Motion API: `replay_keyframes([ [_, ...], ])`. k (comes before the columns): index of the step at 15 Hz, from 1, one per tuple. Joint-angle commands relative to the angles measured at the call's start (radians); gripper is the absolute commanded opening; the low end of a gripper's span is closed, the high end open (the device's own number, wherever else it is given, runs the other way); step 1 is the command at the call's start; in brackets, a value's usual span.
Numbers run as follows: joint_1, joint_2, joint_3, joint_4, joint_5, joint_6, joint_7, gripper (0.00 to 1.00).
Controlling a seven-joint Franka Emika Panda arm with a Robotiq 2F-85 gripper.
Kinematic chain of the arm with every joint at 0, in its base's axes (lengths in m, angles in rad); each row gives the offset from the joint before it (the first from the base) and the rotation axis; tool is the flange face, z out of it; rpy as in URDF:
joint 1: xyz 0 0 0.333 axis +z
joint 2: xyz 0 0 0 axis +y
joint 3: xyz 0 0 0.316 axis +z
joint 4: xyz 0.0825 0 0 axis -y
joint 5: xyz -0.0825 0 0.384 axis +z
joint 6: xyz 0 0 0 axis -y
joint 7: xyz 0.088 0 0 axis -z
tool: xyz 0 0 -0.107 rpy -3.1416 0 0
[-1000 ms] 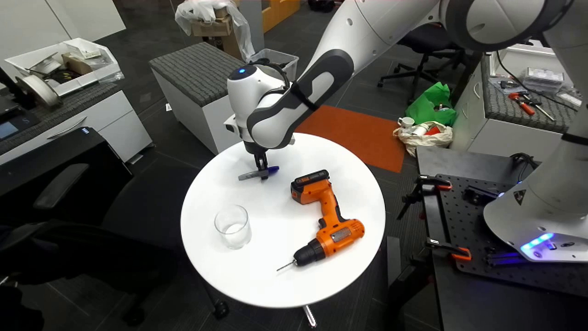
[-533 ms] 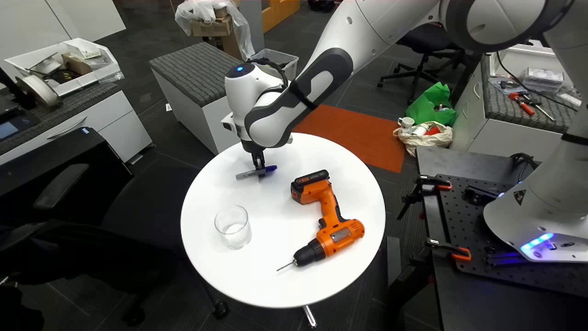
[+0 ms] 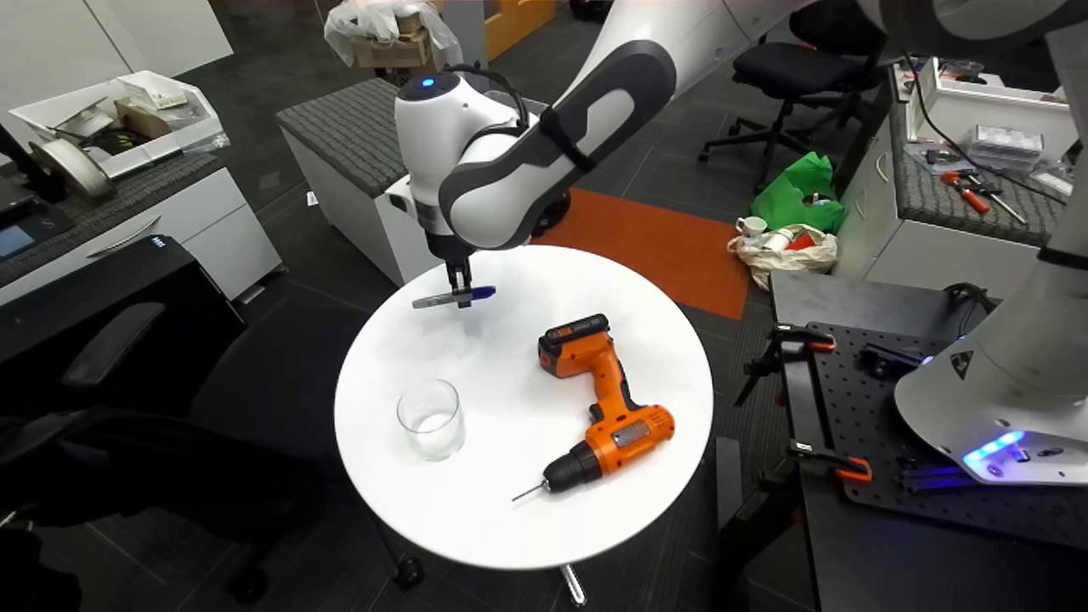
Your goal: Place the blue pen inside the glass
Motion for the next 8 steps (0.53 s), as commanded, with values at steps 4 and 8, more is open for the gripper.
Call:
replay_keyframes([
  [4,0.094,-0.156,-0.062,-0.122,-0.116,-0.001,0.122,0.06],
  [8,0.151,-0.207,-0.080,-0.151,-0.195,-0.011,0.190,0.06],
])
